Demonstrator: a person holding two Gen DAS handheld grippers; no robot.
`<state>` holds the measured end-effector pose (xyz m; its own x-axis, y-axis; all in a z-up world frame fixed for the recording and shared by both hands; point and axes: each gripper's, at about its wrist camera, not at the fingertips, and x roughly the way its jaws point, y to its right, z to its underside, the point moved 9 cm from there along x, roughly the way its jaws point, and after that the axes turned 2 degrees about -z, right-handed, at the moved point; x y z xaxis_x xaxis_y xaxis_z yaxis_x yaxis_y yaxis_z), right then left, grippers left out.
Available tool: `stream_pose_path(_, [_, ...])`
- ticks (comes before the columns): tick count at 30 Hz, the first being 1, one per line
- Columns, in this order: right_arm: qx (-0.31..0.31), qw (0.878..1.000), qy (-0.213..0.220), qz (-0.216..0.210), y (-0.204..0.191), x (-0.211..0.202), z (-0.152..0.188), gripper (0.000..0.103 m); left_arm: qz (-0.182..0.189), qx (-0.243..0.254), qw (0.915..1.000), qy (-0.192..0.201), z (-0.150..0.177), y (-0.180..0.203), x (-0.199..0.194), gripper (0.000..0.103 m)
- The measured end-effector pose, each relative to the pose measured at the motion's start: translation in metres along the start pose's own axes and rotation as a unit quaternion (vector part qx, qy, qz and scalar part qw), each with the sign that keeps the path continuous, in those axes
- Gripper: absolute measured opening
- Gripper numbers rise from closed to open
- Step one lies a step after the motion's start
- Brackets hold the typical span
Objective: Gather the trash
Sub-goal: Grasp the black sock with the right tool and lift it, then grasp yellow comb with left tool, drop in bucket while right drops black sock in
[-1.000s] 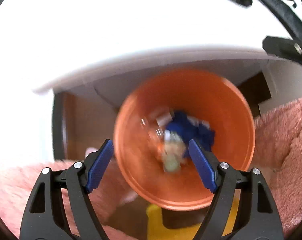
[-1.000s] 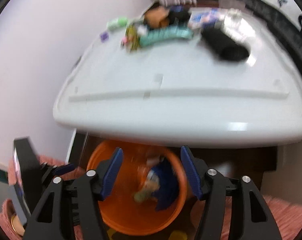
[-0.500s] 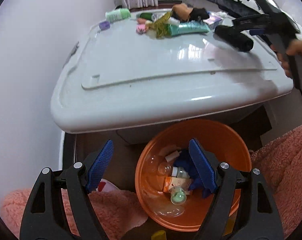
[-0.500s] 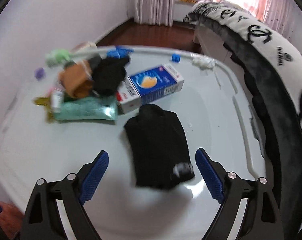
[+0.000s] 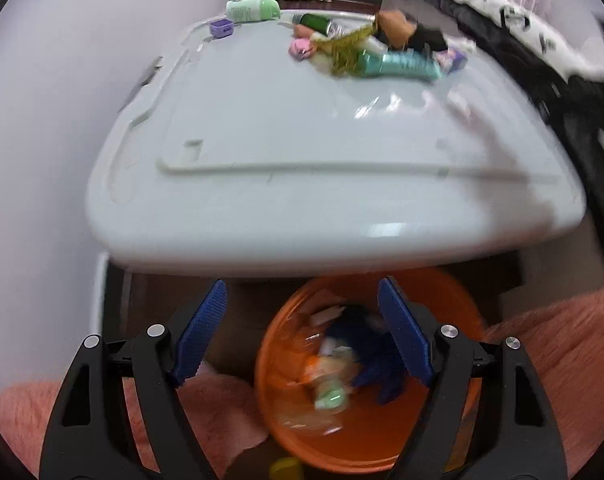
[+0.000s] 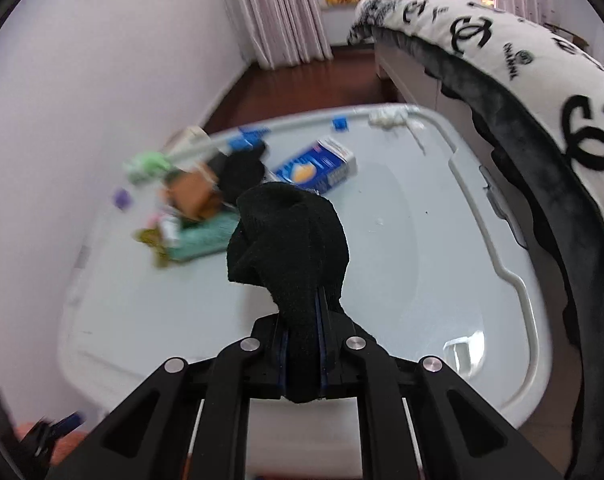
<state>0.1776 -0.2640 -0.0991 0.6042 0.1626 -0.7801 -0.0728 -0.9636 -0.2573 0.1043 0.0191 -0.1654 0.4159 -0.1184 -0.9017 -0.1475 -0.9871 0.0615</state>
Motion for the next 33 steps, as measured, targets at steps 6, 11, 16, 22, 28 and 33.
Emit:
stream_pose_path(6, [-0.005,0.997,0.061,-0.036,-0.020,-0.026,0.007,0.011,0.008,-0.027,0.9981,0.054,-0.096,0.011,0.022,0.076])
stream_pose_path(11, [-0.006,0.997,0.047,-0.063,-0.023,-0.016,0.013,0.011,-0.017,-0.028,0.9985,0.044,-0.157,0.020,0.071,0.076])
stream_pose_path(16, [0.011,0.996,0.035,-0.084,-0.013,-0.008,0.011,0.011,-0.025,-0.034,0.9984,0.038,-0.189,0.022,0.099,0.076])
stream_pose_path(22, [0.017,0.994,0.029,-0.102,-0.012,-0.004,0.007,0.011,-0.005,-0.059,0.9972,0.044,-0.215,0.029,0.117,0.069])
stream_pose_path(28, [0.022,0.993,0.022,-0.112,-0.014,-0.002,0.009,0.011,0.042,-0.071,0.9963,0.024,-0.219,0.035,0.118,0.027])
stream_pose_path(33, [0.019,0.993,0.025,-0.110,-0.015,-0.001,0.009,0.011,0.066,-0.071,0.9950,0.022,-0.210,0.032,0.106,0.027])
